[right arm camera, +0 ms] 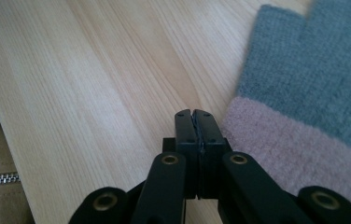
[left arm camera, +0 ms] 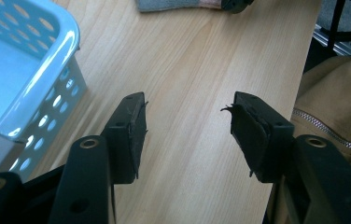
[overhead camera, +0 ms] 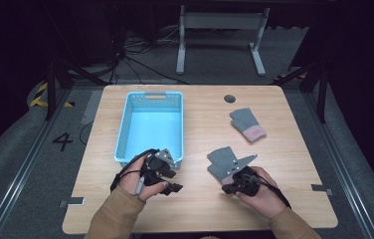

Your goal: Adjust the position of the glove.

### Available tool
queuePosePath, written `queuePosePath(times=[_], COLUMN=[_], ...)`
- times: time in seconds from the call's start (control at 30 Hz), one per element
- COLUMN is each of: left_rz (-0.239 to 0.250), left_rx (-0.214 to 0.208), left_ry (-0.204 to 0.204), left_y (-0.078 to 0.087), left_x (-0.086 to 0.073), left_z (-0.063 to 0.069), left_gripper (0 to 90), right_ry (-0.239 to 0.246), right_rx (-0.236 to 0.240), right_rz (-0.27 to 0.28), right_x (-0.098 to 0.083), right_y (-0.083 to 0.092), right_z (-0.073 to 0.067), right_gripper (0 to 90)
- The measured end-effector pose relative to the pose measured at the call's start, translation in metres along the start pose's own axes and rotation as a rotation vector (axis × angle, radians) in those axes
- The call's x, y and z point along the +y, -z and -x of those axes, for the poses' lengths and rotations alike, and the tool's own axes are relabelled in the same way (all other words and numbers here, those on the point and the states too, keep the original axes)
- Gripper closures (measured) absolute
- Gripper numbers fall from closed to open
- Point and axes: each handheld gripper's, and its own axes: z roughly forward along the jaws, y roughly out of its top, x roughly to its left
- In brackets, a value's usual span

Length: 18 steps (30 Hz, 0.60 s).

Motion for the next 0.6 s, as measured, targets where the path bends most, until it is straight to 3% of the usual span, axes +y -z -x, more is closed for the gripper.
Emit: queuePosePath(times=[0.6], left_rz=[0.008], left_rx=[-0.008], left_ry=[-0.008], left_y=[-0.002], left_x=[0.006], left_z=[-0.004], left_gripper=[45.7], right_ry=[-0.086], right_rx=[-0.05], right_rz=[0.007], right_x=[-0.022], right_y=[0.013], right_z=[0.024], right_gripper=[90.0])
